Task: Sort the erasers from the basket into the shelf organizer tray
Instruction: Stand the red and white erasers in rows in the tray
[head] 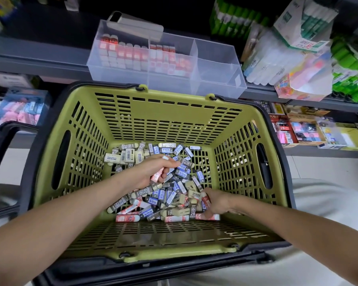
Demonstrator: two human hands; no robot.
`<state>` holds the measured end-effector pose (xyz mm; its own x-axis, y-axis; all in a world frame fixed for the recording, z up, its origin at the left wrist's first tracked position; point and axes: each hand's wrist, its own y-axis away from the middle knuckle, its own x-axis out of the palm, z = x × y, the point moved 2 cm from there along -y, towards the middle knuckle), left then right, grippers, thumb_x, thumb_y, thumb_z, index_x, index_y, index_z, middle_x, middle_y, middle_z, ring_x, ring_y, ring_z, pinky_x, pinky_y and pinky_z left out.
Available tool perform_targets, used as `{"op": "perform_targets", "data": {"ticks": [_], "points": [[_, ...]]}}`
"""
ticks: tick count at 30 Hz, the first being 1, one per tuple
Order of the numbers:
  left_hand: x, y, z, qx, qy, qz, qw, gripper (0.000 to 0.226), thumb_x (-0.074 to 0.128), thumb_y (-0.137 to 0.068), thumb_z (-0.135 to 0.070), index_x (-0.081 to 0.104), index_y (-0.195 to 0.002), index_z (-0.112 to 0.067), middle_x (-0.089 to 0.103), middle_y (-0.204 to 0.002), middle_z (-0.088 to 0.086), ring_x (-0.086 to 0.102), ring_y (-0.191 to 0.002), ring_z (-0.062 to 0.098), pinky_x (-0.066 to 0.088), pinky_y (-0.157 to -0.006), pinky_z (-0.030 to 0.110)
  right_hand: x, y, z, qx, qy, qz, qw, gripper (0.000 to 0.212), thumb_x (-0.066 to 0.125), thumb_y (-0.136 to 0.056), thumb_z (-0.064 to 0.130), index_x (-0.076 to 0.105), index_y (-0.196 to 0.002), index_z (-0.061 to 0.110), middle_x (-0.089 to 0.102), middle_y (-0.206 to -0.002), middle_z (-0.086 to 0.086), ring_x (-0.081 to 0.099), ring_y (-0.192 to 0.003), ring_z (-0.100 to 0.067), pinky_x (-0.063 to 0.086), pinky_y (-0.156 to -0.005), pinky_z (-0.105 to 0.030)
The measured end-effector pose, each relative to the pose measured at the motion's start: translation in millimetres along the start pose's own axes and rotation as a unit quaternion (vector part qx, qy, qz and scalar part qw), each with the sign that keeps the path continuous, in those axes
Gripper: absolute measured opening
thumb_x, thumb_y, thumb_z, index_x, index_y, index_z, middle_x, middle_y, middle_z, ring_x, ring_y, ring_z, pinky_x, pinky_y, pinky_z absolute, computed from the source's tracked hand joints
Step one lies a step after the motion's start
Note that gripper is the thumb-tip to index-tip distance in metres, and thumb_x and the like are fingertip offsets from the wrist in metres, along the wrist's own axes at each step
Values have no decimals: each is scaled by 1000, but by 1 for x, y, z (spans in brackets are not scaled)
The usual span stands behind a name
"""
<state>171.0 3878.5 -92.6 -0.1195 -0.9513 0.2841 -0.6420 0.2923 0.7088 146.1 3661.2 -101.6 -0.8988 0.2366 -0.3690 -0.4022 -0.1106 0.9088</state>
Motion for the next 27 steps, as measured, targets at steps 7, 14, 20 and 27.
{"op": "perform_targets", "data": {"ticks": [7,14,20,27], "points": [[5,12,-21,16,51,7,999,33,72,-77,-23,57,-101,-7,54,-59,0,47,-49,10,30,-36,16,-62,44,19,-67,-262,133,953,52,70,-78,15,51,-126,17,65,-107,-9,66,-78,-13,53,-63,-22],[20,38,-61,116,128,102,980,44,64,-73,-41,61,-107,-14,66,-74,3,51,-50,7,32,-35,12,-99,75,70,-222,-519,139,814,20,59,-78,18,74,-88,9,71,-86,-8,67,-73,-15,55,-62,-26],[14,40,-66,177,92,51,979,32,74,-66,-34,66,-92,-17,63,-68,4,45,-40,7,31,-35,15,-90,78,104,-255,-485,30,836,30,65,-72,27,68,-92,6,68,-77,-5,60,-65,-12,49,-55,-18],[19,30,-55,48,158,24,986,35,81,-53,-46,65,-65,-17,60,-57,1,46,-44,10,35,-39,17,-73,67,117,-283,-509,-33,812,23,64,-82,19,62,-89,-2,65,-76,-10,58,-58,-13,49,-50,-17]]}}
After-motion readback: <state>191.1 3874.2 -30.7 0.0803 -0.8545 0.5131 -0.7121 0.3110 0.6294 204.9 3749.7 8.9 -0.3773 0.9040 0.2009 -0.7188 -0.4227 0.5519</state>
